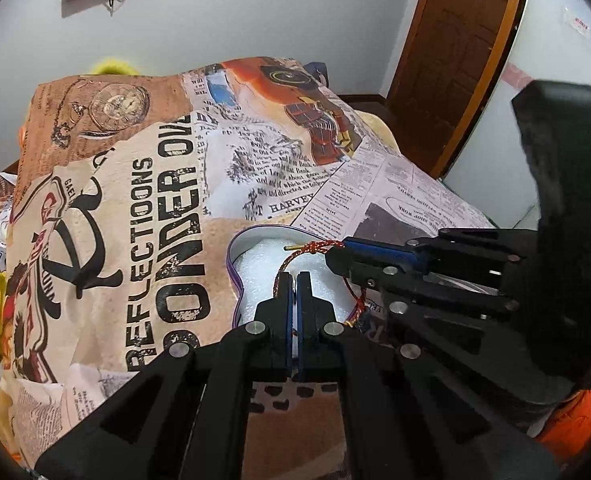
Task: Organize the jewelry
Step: 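Carry both items over the heart tin and open both grippers to drop them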
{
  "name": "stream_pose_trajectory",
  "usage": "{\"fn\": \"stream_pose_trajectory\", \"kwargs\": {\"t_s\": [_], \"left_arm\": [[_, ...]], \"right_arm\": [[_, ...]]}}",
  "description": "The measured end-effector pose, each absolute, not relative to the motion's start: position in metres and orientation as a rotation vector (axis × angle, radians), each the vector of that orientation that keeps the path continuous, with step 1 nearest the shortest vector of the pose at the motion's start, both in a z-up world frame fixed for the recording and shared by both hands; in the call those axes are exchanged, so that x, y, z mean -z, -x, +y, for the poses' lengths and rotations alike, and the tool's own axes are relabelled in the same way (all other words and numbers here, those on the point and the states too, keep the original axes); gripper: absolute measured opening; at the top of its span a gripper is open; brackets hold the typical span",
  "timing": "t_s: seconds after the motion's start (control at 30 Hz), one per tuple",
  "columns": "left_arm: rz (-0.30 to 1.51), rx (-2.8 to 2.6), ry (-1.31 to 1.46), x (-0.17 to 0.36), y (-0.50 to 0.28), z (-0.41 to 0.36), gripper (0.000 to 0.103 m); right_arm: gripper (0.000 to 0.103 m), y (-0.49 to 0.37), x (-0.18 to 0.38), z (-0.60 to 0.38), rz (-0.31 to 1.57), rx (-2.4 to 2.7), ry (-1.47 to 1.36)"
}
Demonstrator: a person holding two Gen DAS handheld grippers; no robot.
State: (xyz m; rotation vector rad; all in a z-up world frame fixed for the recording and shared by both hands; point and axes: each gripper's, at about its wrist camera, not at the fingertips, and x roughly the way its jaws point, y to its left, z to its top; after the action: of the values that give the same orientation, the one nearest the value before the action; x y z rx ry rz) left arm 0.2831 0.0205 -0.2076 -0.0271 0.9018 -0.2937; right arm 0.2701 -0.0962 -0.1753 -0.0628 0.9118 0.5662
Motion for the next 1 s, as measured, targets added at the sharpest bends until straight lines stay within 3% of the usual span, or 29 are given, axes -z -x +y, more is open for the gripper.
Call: {"fn": "stream_pose_trajectory", "kwargs": {"t_s": [0.37,0.47,0.53,0.77,0.93,1.0], "left_arm": [[0.907,0.28,0.025,0.206,-0.283,0.023,0.0],[0.898,0.274,0.012,0.203,-0.279,0.024,0.0],[0.895,0.269,0.004,0.2,-0.277,0.024,0.0],[0.89,0.238,-0.004,0.193,-0.265,0.028,0.001],[0.889,0.22,-0.008,0.188,-0.251,0.03,0.009],[0.888,0.214,-0.01,0.186,-0.245,0.03,0.017]], "right_arm": [[0.009,-0.271,0.174,-0.104,0.93,-0.589,0.056],[0.019,-0.269,0.171,-0.104,0.923,-0.59,0.062],[0.031,-0.267,0.169,-0.104,0.915,-0.586,0.061],[0.032,-0.255,0.154,-0.111,0.88,-0.568,0.065],[0.032,-0.243,0.146,-0.12,0.863,-0.549,0.074],[0.032,-0.237,0.144,-0.124,0.859,-0.539,0.082]]}}
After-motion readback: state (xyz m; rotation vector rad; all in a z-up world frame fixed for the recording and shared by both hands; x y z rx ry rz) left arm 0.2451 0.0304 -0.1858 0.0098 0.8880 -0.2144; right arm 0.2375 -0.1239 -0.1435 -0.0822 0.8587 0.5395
